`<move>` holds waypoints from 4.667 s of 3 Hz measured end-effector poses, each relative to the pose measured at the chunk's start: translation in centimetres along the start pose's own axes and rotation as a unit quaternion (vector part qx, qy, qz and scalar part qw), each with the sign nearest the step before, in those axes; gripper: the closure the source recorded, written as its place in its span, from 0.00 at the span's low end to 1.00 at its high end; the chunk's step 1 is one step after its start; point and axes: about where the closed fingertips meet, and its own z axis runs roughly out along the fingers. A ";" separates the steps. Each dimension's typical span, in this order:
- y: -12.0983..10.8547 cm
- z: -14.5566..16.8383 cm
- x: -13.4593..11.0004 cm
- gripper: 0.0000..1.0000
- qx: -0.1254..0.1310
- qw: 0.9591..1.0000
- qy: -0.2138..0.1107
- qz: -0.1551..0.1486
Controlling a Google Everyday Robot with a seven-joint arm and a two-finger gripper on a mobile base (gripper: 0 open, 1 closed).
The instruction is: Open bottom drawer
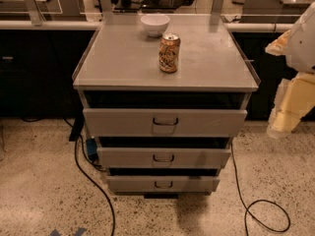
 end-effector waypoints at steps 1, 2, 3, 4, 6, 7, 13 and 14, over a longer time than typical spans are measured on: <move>0.0 0.0 0.0 0.00 0.000 1.000 0.000 0.000; 0.4 1.1 0.1 0.00 -0.003 1.000 -0.006 0.008; 3.0 4.3 -0.4 0.00 -0.011 0.998 -0.040 0.042; 7.3 12.3 0.2 0.00 -0.031 0.994 -0.059 0.092; 8.2 15.2 0.1 0.00 -0.035 0.992 -0.065 0.099; 9.5 21.1 0.1 0.00 -0.042 0.989 -0.075 0.118; 18.3 45.0 3.6 0.00 -0.114 0.951 -0.042 0.286; 17.5 45.6 2.7 0.00 -0.097 0.939 -0.062 0.324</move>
Offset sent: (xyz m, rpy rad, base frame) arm -0.0010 0.0028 -0.0377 0.0484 0.0321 -0.0255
